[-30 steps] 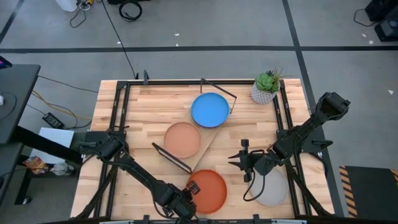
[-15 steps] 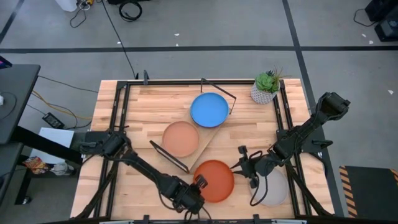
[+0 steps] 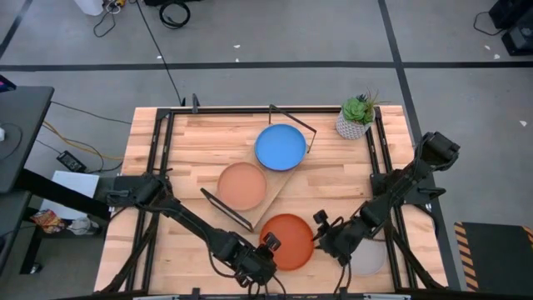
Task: Place and stack plates onto a shelf
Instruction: Stack the orange plate on top of the blue plate on the shelf
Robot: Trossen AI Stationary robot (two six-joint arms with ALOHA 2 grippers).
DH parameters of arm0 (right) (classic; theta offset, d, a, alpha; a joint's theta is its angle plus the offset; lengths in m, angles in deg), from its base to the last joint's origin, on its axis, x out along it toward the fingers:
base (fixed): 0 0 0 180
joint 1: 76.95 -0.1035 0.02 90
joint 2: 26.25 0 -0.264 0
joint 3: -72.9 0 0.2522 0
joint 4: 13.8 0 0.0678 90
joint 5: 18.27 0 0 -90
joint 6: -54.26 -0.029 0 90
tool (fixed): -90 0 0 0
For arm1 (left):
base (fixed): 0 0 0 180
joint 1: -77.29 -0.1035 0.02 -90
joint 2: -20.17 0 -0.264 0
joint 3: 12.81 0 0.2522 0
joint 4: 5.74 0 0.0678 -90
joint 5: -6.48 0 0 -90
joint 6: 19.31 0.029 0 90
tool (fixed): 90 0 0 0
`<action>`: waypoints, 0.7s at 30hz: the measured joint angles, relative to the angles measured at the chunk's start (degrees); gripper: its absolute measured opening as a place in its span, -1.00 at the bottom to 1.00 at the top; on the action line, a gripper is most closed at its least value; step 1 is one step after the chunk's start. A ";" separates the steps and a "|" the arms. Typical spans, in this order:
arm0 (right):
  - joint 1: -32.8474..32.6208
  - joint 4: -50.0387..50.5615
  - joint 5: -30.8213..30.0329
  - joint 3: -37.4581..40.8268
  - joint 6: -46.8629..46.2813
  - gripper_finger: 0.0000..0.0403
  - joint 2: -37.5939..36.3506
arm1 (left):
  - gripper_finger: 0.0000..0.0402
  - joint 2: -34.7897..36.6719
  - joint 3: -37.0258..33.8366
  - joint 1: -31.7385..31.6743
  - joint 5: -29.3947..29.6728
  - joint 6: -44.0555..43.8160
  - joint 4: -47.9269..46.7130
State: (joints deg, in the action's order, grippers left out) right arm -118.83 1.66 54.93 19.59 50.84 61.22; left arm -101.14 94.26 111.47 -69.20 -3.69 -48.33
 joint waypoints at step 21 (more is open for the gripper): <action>-0.86 19.77 1.45 -16.37 8.93 -0.31 14.80 | -0.72 26.29 0.11 -16.00 -0.80 0.55 1.71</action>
State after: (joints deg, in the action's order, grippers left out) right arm -119.69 21.43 56.38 3.22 59.76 76.02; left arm -74.85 94.37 95.46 -70.00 -3.14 -46.62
